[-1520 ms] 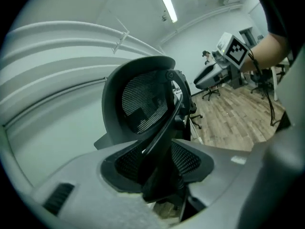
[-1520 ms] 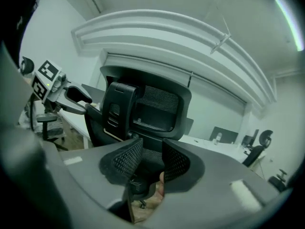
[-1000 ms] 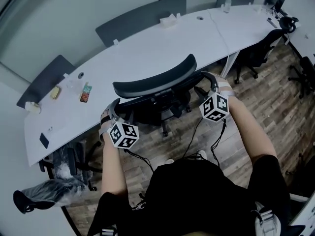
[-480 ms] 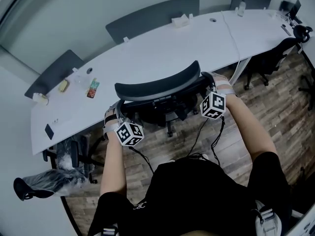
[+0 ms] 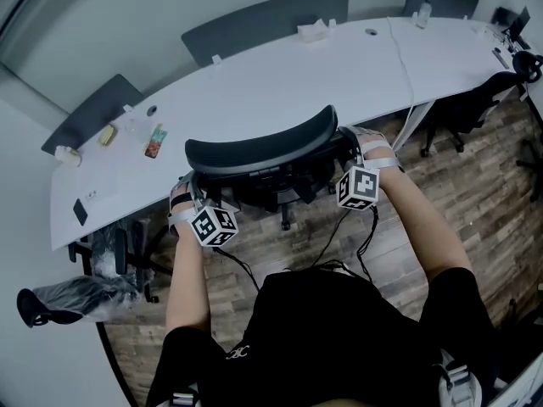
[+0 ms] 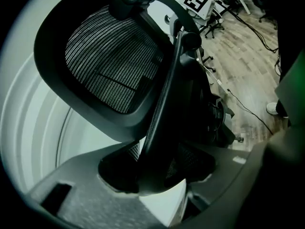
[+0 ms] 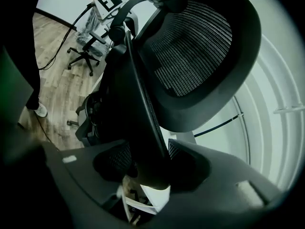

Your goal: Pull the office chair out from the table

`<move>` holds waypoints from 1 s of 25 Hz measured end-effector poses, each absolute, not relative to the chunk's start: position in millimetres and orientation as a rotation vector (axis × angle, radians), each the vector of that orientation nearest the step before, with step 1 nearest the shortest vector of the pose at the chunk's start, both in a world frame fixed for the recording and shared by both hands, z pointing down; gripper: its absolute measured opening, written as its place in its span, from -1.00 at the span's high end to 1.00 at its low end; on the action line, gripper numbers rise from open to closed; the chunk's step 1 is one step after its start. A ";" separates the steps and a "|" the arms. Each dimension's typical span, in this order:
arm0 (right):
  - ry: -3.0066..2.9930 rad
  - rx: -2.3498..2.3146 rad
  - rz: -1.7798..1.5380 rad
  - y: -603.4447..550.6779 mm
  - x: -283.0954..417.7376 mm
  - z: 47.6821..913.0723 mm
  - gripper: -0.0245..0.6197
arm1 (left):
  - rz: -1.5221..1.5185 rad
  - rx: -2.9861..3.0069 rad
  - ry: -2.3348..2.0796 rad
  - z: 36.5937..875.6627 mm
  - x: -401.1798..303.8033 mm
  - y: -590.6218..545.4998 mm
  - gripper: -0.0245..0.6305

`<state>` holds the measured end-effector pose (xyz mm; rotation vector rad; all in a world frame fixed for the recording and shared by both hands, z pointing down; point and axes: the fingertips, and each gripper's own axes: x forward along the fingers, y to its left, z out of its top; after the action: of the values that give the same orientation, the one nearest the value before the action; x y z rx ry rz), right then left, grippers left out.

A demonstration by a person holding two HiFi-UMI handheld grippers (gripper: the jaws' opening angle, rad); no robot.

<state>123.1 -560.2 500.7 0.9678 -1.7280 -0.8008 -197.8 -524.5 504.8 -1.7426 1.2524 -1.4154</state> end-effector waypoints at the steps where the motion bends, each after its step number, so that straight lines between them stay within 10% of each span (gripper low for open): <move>1: -1.726 0.952 -0.797 -560.2 125.6 501.1 0.21 | -1.428 -1.744 1.255 505.0 -195.7 -524.3 0.21; 25: -1.788 0.880 -0.887 -445.7 168.6 503.7 0.23 | -1.515 -1.734 1.324 512.4 -150.9 -396.4 0.22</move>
<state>168.6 -445.7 503.7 0.8796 -1.7880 -0.8872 -150.9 -396.4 512.4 -1.7343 1.3243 -1.5150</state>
